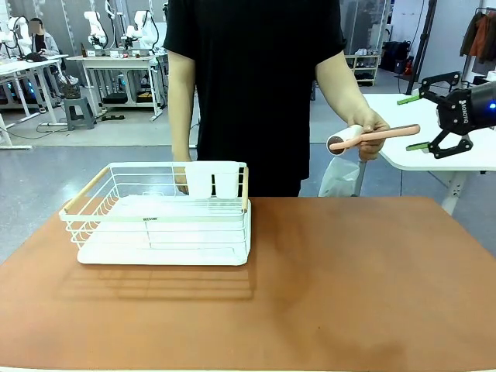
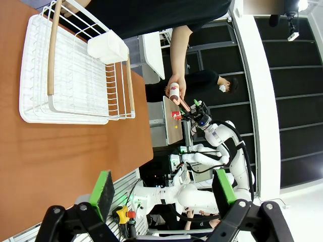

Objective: Clean the table.
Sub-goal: Pick up the Lint Roller when the human hands it over.

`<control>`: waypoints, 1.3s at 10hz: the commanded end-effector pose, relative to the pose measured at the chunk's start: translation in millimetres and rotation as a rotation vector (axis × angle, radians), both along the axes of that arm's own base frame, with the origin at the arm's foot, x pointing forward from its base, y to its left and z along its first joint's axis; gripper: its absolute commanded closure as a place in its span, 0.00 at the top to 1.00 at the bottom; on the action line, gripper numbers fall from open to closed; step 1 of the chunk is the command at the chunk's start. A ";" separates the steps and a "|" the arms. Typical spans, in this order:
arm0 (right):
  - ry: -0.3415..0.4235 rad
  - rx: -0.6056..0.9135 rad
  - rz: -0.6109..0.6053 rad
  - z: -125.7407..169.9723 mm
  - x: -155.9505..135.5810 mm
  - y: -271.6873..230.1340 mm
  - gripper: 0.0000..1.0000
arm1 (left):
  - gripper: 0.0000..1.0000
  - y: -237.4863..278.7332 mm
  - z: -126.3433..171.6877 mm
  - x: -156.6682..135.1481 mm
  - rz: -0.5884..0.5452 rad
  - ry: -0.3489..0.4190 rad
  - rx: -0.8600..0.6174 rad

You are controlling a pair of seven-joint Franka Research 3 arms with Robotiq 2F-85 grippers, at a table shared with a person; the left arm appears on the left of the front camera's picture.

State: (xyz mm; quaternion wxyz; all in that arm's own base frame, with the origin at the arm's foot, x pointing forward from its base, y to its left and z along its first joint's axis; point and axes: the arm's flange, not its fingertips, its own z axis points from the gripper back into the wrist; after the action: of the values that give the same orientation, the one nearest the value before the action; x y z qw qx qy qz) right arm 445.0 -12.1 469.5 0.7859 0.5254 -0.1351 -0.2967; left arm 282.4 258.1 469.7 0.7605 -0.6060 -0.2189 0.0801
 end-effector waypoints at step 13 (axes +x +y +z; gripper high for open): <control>-0.130 -0.082 0.033 -24.9 -1.3 16.3 0.36 | 1.00 2.4 0.5 -2.6 -0.012 -0.022 -0.002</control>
State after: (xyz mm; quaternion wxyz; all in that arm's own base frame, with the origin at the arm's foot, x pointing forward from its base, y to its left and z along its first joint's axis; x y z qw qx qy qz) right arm 444.5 -1.5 451.9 0.8015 0.5122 -0.1806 -0.2501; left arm 282.4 258.1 469.7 0.7606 -0.6060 -0.2189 0.0801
